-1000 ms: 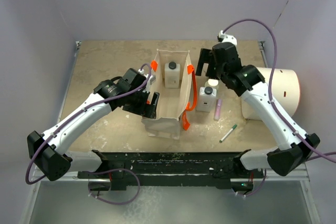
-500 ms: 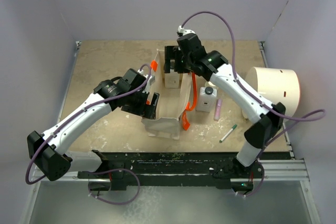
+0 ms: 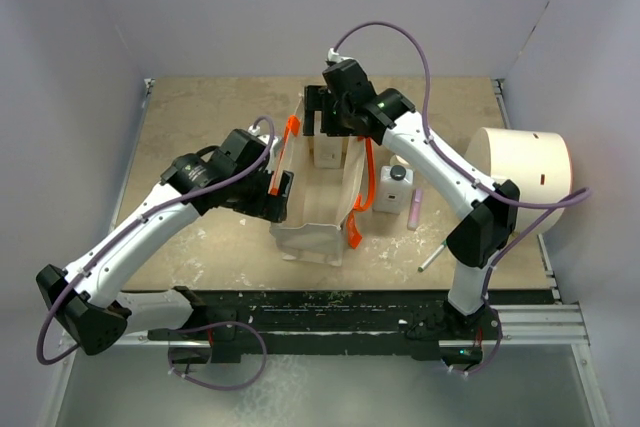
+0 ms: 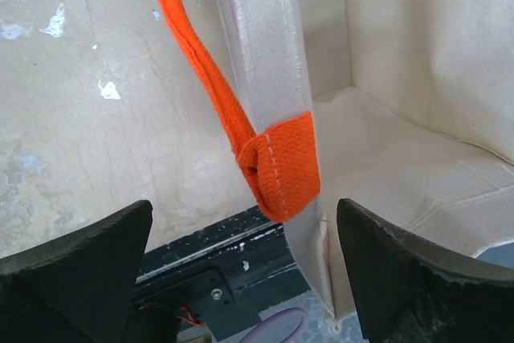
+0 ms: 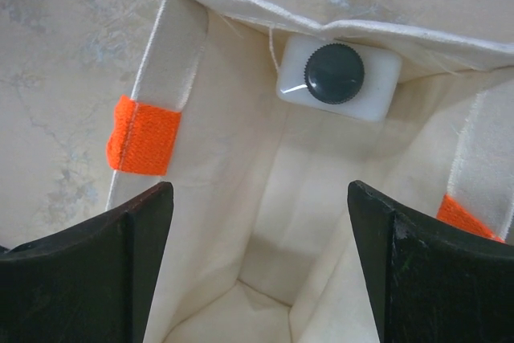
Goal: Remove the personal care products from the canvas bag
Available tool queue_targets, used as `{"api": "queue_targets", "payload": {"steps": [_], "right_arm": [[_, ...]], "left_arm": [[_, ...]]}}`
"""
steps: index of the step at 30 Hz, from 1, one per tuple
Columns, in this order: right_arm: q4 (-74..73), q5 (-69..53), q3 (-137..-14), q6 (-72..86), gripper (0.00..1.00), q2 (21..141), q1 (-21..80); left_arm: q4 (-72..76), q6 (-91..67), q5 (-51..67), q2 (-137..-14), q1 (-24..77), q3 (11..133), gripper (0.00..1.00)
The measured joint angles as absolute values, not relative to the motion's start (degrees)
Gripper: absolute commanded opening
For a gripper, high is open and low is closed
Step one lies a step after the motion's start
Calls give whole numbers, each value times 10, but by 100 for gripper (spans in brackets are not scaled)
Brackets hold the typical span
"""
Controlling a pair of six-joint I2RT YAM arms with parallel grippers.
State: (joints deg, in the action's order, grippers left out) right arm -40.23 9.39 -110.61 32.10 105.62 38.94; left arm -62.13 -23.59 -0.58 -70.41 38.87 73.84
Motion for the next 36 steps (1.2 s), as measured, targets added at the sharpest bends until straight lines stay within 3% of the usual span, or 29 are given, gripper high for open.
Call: {"api": "queue_targets", "payload": {"steps": [11,15,24,30,36], "right_arm": [[-413,161,-1103,340,75,1057,386],[-412,170,-1108,342,76,1071,383],[-440,213,-1184,361,100,1181,382],[-449,235,-1194,364,100,1206,382],[-448,237,-1202,372,93,1219,381]], "left_arm": [[-623,-234,-41,-691,389,748,100],[-623,-234,-48,-691,389,752,100],[-624,-234,-57,-691,389,752,99],[-627,-230,-60,-691,389,755,100],[-627,-227,-60,-691,389,755,99]]}}
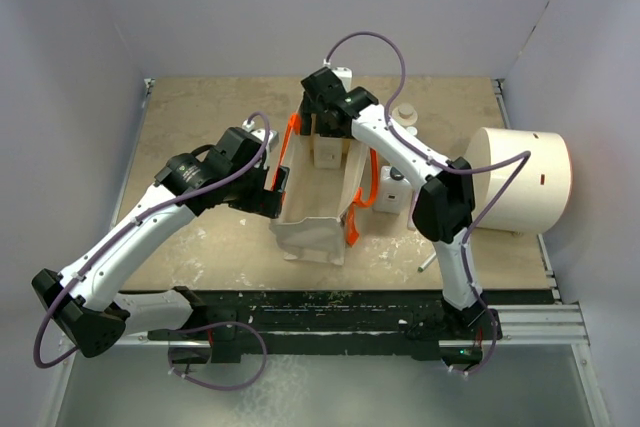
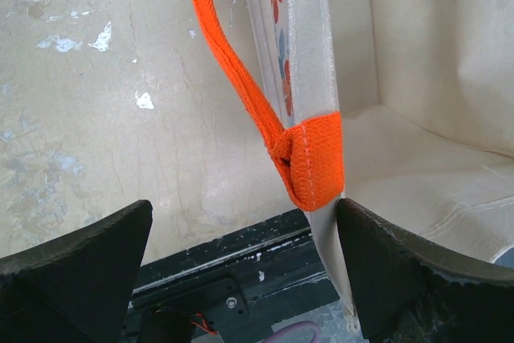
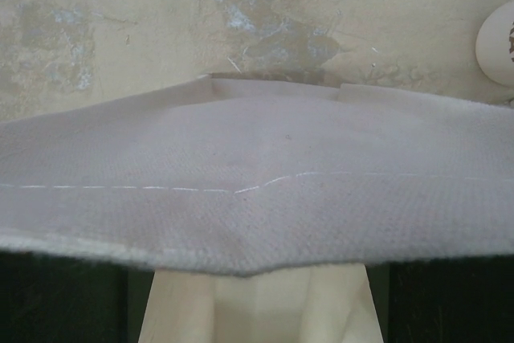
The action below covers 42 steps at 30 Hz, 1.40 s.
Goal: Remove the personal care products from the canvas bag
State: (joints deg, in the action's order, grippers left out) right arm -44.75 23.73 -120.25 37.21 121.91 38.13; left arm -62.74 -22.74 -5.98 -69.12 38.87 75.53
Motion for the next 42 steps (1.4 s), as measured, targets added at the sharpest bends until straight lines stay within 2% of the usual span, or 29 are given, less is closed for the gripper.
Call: {"api": "queue_targets", "payload": {"steps": [5,9,16,21,29,33,42], "right_arm": [[-435,235,-1202,381,91,1235,380],[-433,231,-1202,383,84,1242,377],[-425,226,-1195,385,80,1253,370],[-425,224,-1195,380,54,1253,369],[-429,205,-1195,368,25,1247,366],[-438,176,-1195,369,13,1238,362],[-436,122,-1152,384,0,1126,358]], "left_arm": [[-627,-223,-60,-691,389,755,100],[-627,-219,-60,-691,389,755,100],[-626,-219,-60,-691,389,755,100],[-626,-219,-60,-691,389,755,100],[-626,-220,-53,-691,389,755,99],[-626,-222,-47,-691,389,755,100],[-627,-234,-38,-690,389,755,99]]}}
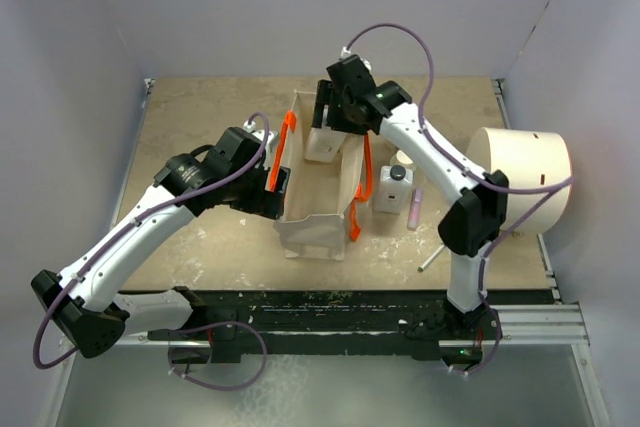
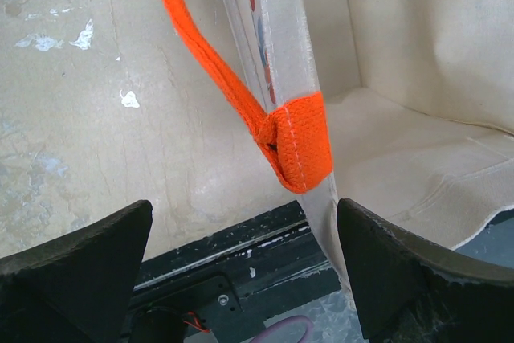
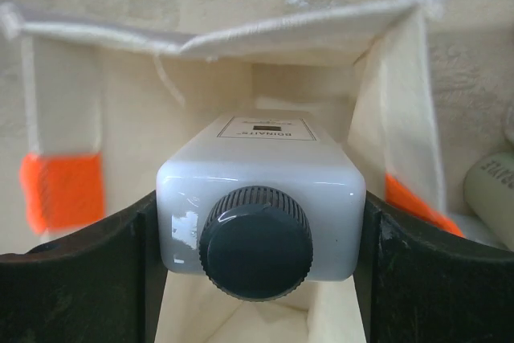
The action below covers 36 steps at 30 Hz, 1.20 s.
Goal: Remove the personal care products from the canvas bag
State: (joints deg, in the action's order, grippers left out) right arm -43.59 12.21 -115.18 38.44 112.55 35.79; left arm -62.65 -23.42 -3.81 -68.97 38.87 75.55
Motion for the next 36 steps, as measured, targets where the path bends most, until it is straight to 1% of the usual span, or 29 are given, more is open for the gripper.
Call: {"api": "queue_targets", "payload": {"steps": [9,12,16,20,27,28,31,36], "right_arm": [[-404,43,-1057,414,0,990,341],[-371,-6,-990,440,0,941,324],[-358,-37,-949,467,0,901,297],[-346,-56,-913,501,0,837,279],[-346,-54,-876,548,0,691,270],[-371,-43,-875,552,0,635,270],[-394,-24,-870,545,0,600,270],[-501,36,-831,476,0,507,270]], "left_arm": [[-627,-234,-36,-687,389,756,100],[-627,-234,-34,-687,389,762,99],[-626,-234,-29,-687,389,773,100],[-625,-232,-21,-690,389,784,100],[-620,-229,-3,-696,389,787,99],[-620,-229,5,-696,389,787,100],[-619,-229,10,-695,389,787,100],[-619,-229,13,-691,389,787,100]]}}
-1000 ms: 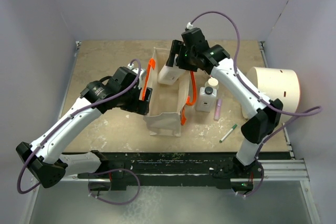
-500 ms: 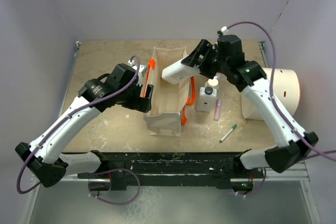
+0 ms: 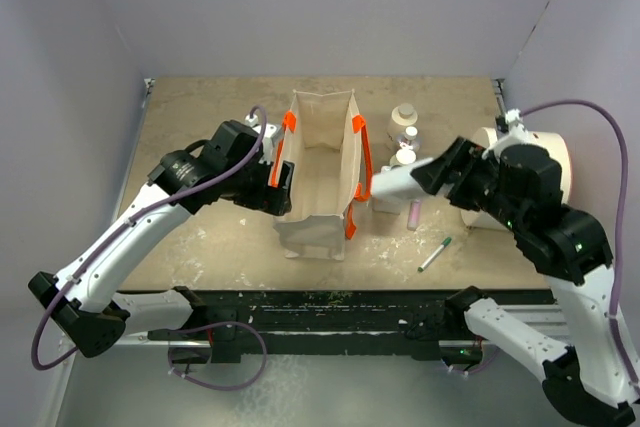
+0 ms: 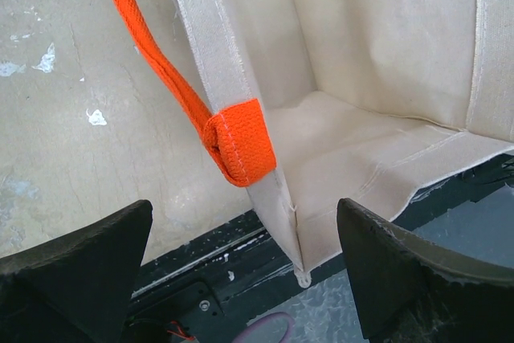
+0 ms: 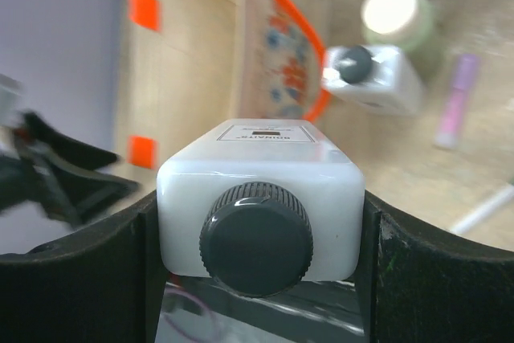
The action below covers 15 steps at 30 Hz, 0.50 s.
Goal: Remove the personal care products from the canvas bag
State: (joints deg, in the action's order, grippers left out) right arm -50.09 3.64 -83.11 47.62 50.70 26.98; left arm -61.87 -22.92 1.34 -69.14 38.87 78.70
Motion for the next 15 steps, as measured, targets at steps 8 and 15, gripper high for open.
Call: {"api": "queue_targets", "payload": {"steps": [8,15], "right_arm": [[-570,76,-720,336,0,481,269],[-476,69,-614,301,0,564,270]], "left_arm": [[-618,-229,13,-691,389,807,100],[-617,-233,13,-691,389,809,100]]}}
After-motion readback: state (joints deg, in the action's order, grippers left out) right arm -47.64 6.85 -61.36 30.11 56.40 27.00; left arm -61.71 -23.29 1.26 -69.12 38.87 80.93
